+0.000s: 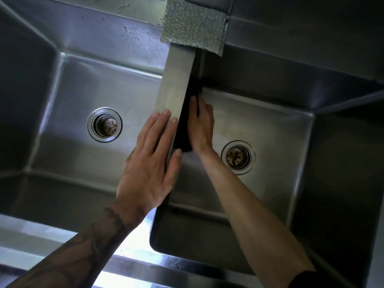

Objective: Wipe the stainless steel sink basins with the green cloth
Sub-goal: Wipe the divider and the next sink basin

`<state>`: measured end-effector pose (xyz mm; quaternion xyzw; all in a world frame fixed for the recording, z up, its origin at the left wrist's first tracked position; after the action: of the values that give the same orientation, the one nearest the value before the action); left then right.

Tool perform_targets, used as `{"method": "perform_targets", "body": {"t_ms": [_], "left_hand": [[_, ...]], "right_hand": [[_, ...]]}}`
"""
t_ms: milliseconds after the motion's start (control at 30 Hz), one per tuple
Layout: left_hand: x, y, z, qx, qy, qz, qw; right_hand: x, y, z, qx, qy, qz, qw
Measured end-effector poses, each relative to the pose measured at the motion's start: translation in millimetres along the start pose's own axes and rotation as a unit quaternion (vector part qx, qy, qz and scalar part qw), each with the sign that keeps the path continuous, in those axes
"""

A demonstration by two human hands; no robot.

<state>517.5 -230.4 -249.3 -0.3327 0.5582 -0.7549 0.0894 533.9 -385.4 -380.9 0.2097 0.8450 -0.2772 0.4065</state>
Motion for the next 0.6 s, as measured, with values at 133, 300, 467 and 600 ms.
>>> {"method": "perform_targets", "body": {"t_ms": [133, 300, 467, 600], "left_hand": [[-1, 1, 1, -0.003, 0.001, -0.009, 1.000], [-2, 1, 1, -0.002, -0.003, -0.002, 1.000], [-2, 0, 1, -0.004, -0.003, -0.009, 1.000], [-2, 0, 1, -0.009, -0.008, -0.016, 1.000]], "right_hand": [[5, 5, -46, 0.070, -0.093, 0.016, 0.993], [28, 20, -21, 0.035, 0.087, -0.026, 0.995], [15, 10, -70, 0.039, -0.009, 0.011, 0.999], [24, 14, -110, 0.042, -0.028, 0.012, 0.999]]}}
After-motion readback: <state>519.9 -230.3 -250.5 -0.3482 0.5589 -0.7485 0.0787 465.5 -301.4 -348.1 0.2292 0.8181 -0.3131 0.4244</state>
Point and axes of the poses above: each hand's wrist, its own z-axis towards the middle knuckle, its own y-axis out of the palm, x = y × z, the point moved 4 cm from there along z, towards the middle knuckle, and after that the axes turned 8 degrees about y, right-handed, at the moved point
